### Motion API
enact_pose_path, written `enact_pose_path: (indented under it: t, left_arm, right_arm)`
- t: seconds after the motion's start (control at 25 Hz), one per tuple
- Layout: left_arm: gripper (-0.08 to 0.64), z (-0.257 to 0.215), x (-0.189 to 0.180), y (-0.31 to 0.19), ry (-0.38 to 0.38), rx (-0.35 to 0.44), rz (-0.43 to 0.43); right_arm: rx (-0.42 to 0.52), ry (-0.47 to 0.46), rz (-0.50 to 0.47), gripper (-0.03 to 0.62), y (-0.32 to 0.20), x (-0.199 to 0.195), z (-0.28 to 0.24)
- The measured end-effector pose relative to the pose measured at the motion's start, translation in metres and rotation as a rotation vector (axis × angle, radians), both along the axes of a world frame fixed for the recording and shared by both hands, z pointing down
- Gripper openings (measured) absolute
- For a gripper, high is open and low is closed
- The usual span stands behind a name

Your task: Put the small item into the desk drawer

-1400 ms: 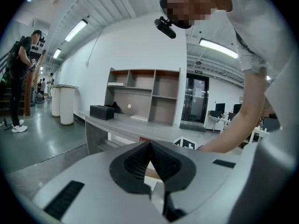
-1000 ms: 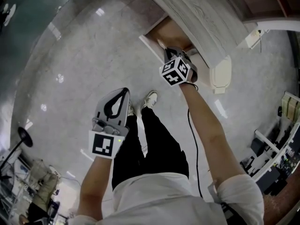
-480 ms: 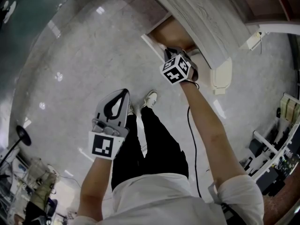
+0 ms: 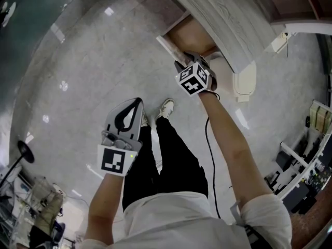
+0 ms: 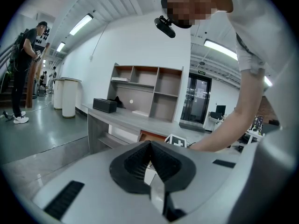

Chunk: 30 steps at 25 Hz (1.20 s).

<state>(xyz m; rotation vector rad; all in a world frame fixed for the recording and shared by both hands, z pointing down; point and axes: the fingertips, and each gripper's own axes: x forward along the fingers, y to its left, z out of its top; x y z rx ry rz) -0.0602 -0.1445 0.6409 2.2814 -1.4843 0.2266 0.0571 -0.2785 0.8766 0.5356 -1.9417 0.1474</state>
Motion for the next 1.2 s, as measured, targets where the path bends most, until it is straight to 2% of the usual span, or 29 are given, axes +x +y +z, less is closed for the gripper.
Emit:
enact_pose_path:
  t: [0.4, 0.64, 0.8, 0.96, 1.12, 1.2]
  left_arm:
    - [0.018, -0.002, -0.005, 0.018, 0.018, 0.022, 0.030]
    - [0.018, -0.015, -0.006, 0.035, 0.049, 0.045, 0.050]
    - [0.018, -0.036, -0.005, 0.038, 0.098, 0.091, 0.033]
    - [0.018, -0.069, -0.016, 0.047, 0.114, 0.138, 0.028]
    - [0.018, -0.086, -0.030, 0.055, 0.113, 0.164, 0.047]
    - [0.018, -0.096, -0.030, 0.060, 0.143, 0.155, 0.045]
  right_arm:
    - [0.058, 0.010, 0.051, 0.244, 0.021, 0.007, -0.013]
    - [0.096, -0.023, 0.086, 0.245, 0.045, 0.000, -0.051]
    - [0.163, -0.041, 0.101, 0.173, 0.050, 0.006, -0.094]
    - [0.270, -0.079, 0.137, 0.056, 0.060, 0.004, -0.144]
    - [0.321, -0.105, 0.160, 0.041, 0.075, -0.001, -0.185]
    - [0.332, -0.121, 0.175, 0.037, 0.089, 0.002, -0.207]
